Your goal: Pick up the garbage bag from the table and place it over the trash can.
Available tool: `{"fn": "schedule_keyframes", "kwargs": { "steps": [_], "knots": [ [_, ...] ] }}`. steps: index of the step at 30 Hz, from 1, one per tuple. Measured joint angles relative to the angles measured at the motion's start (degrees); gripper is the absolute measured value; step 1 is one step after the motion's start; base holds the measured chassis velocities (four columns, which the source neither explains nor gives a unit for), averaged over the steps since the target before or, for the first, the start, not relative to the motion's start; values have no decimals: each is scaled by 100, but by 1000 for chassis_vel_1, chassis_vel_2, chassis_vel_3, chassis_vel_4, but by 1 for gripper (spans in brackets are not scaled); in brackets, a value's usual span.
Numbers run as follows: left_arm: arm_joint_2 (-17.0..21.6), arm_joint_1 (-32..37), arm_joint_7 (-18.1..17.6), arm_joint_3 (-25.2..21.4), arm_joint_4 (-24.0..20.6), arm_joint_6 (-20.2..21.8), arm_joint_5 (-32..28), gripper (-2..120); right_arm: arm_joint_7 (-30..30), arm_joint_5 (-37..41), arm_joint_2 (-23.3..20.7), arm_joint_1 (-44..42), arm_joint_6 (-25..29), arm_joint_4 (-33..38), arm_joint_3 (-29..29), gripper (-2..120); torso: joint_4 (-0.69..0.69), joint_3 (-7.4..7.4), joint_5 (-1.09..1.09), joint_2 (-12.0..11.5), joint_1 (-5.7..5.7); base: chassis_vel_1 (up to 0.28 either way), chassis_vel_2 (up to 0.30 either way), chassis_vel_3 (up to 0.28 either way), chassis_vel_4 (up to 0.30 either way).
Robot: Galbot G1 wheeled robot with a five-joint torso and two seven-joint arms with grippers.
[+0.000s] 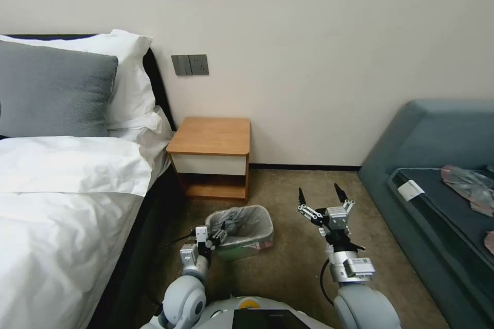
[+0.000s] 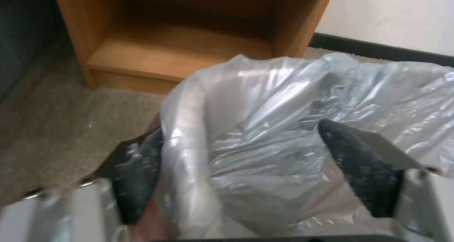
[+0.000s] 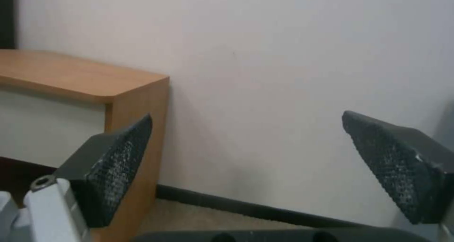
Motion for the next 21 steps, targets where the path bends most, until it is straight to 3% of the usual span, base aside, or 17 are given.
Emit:
{"fn": "schedule_keyframes", "kwargs": {
  "steps": [1, 6, 17, 21],
  "knots": [
    [4, 8, 5, -8, -8, -5, 17, 89, 2, 0, 1, 1, -2, 1, -9, 100, 0, 0, 0, 0, 0, 0, 0, 0, 0],
    [29, 59, 33, -78, -68, -19, 77, 99, 11, 0, 7, 17, -19, 4, -40, 100, 0, 0, 0, 0, 0, 0, 0, 0, 0],
    [42, 237, 92, -273, -248, -124, 226, 100, 43, 98, 12, -14, -28, 70, -38, 100, 0, 1, 0, 0, 0, 0, 0, 0, 0],
    [73, 326, 310, -511, -318, -402, 467, 100, 42, 195, 103, -54, -17, 67, -47, 100, 0, 1, -1, 0, 0, 0, 0, 0, 0]
  ]
}}
